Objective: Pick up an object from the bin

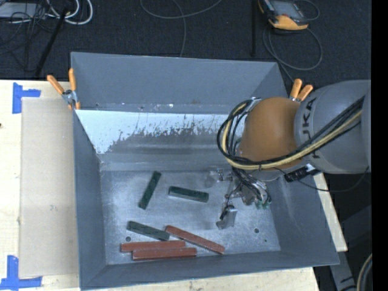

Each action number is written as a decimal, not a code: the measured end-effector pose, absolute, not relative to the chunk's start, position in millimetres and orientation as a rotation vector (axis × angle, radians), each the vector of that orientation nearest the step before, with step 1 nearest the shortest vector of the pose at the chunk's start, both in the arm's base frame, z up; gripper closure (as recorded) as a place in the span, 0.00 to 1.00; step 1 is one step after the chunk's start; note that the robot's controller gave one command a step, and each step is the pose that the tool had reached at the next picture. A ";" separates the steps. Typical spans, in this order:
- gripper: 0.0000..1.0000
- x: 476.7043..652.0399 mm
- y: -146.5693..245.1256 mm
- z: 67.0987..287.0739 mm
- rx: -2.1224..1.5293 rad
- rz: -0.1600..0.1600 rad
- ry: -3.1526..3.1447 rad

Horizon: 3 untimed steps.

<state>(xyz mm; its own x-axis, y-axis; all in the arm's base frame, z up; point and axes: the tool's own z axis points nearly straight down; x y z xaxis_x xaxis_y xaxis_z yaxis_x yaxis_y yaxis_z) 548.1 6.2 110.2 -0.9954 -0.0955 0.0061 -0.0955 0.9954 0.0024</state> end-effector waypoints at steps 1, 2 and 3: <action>0.00 579.7 46.0 67.6 0.302 -0.003 -3.127; 1.00 580.1 44.7 70.0 0.302 0.000 -3.128; 1.00 570.6 67.1 194.4 0.790 0.000 -3.048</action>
Offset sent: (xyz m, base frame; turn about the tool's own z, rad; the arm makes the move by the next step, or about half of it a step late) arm 0.0316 0.0377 -0.0402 -0.0957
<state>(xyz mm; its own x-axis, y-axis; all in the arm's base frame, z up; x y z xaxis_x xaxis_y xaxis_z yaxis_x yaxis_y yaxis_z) 570.6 67.1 194.4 -0.8740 -0.4859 -0.0066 -0.4859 0.8740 -0.0018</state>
